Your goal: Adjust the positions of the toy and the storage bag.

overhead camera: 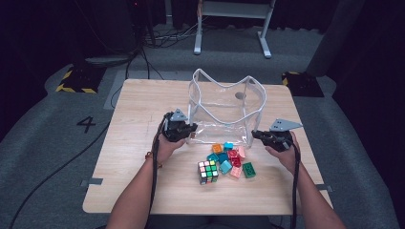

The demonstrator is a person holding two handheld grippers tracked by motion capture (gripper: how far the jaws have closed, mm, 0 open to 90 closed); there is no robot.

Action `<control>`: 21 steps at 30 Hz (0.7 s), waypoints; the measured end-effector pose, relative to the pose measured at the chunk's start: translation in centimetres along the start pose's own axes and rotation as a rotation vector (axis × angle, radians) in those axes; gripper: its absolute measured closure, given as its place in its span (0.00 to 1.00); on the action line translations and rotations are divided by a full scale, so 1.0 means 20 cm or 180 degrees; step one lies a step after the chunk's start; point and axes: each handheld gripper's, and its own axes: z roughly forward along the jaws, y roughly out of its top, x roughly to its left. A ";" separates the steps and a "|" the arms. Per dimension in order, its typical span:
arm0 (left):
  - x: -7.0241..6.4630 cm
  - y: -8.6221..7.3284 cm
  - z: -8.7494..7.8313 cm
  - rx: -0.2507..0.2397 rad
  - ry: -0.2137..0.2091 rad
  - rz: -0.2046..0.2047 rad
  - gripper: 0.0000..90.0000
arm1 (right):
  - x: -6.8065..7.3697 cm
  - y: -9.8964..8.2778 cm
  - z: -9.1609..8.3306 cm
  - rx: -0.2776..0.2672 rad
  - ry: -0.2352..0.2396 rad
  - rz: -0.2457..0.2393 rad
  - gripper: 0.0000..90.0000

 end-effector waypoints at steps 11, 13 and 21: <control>-0.11 -0.07 -0.07 0.0007 -0.0137 0.0082 0.95 | 0.07 -0.06 -0.10 -0.0013 0.0137 -0.0022 0.97; -0.13 -0.08 -0.08 0.0002 -0.0187 0.0091 0.95 | 0.09 -0.07 -0.12 -0.0023 0.0142 -0.0018 0.97; -0.19 -0.13 -0.13 0.0010 -0.0208 0.0140 0.94 | 0.12 -0.10 -0.17 -0.0040 0.0202 0.0001 0.93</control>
